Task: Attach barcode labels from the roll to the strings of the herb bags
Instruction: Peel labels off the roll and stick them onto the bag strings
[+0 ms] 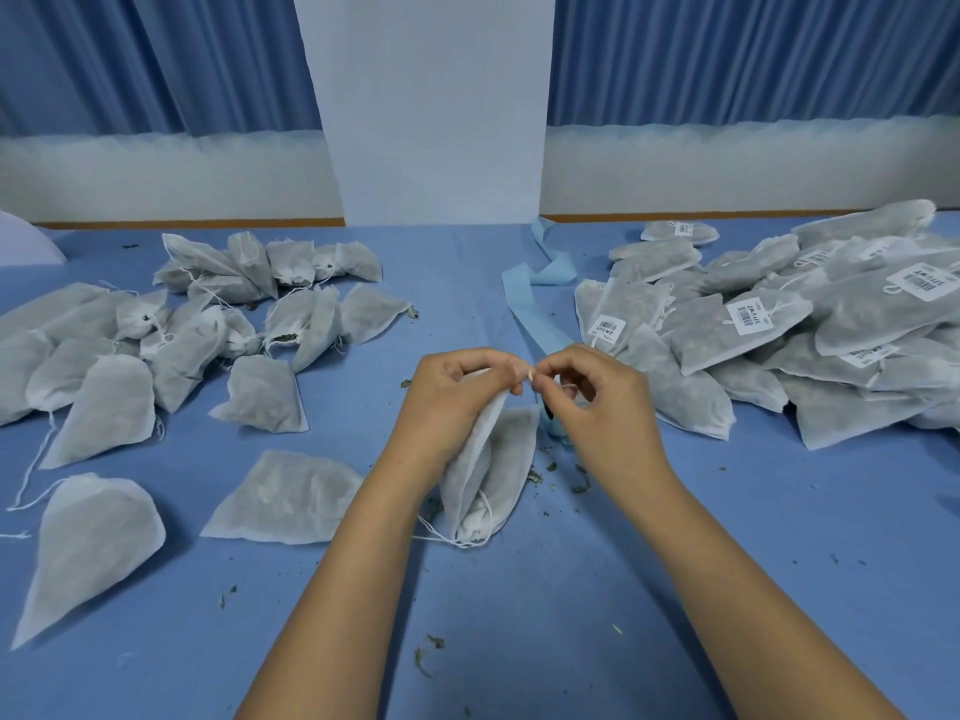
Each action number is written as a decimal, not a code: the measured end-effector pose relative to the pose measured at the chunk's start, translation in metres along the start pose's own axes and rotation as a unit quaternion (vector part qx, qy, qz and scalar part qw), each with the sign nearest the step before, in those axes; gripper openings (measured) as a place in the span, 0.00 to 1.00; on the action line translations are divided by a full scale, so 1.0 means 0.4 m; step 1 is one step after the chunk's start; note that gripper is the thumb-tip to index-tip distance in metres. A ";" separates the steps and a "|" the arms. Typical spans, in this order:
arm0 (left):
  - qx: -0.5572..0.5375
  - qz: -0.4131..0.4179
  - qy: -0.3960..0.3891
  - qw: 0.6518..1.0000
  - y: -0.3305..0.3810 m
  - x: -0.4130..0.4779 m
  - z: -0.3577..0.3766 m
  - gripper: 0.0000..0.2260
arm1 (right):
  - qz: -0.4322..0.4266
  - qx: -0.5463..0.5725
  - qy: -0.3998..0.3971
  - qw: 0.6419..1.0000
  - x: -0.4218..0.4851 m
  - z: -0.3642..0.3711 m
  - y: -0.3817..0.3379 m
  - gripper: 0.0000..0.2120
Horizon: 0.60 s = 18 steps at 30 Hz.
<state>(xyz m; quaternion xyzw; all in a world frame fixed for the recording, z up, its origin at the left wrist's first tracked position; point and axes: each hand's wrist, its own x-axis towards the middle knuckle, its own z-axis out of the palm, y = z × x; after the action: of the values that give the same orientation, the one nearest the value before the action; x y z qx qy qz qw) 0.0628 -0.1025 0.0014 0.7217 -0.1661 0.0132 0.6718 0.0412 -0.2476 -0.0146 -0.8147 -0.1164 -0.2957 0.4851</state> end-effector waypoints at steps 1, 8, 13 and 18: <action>-0.006 -0.003 0.014 1.000 -0.001 0.002 -0.001 0.13 | -0.001 0.015 0.016 1.000 0.001 -0.005 -0.002 0.02; 0.019 0.014 0.004 1.000 -0.011 0.005 0.001 0.12 | -0.080 -0.006 0.029 0.996 0.001 -0.012 -0.008 0.03; 0.032 0.010 -0.009 0.999 -0.014 0.005 -0.001 0.10 | -0.085 -0.023 0.036 0.995 0.004 -0.012 0.005 0.03; 0.052 -0.023 -0.034 0.998 -0.005 0.006 -0.027 0.09 | 0.057 0.040 0.108 0.992 0.029 -0.037 0.032 0.08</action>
<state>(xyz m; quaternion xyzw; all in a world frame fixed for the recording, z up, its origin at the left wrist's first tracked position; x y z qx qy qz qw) 0.0677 -0.0923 0.0011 0.7590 -0.1717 -0.0182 0.6278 0.0511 -0.2680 -0.0115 -0.7634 -0.0282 -0.3487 0.5430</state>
